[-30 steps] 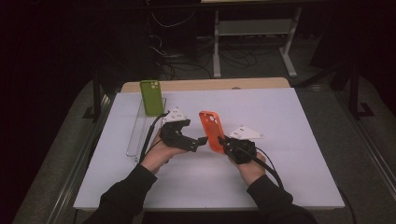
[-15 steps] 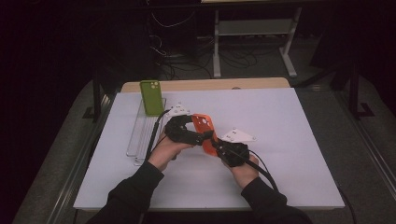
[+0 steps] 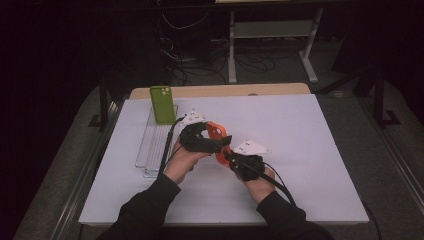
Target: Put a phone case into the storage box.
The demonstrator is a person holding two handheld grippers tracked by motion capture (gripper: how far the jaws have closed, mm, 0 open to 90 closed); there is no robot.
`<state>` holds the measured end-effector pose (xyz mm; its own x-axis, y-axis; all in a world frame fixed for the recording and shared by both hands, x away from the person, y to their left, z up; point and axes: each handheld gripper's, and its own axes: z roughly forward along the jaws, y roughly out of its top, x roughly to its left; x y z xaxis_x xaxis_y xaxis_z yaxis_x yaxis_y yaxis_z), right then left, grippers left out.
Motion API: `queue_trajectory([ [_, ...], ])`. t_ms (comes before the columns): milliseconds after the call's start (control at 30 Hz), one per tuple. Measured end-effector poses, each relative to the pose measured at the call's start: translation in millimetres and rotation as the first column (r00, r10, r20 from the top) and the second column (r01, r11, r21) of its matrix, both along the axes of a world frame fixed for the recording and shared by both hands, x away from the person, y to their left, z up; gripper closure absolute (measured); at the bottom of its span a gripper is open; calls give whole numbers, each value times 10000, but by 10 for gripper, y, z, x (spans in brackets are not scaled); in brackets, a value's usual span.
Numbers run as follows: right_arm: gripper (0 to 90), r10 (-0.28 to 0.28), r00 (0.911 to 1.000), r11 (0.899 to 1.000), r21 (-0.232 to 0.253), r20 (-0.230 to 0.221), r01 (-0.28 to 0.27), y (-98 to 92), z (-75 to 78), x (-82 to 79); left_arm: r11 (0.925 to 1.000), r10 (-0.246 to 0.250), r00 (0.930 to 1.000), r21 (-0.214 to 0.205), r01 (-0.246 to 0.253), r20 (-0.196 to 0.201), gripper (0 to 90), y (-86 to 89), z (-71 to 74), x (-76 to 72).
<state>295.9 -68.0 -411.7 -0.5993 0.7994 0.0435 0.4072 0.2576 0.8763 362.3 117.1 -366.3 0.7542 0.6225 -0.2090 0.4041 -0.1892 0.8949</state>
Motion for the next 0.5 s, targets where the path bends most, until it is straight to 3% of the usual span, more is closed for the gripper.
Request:
queue_trajectory([
  [267, 809, -33, 10000, 9999, -98, -29, 33, -11, -15, -2, 9998, 58, 10000, -177, -59, -73, 132, -8, 0, -11],
  [500, 759, 302, 9993, 9995, -24, -228, -302, -29, -16, 19, 10000, -95, 9999, -1, 95, -89, 150, 3, 20, -5],
])
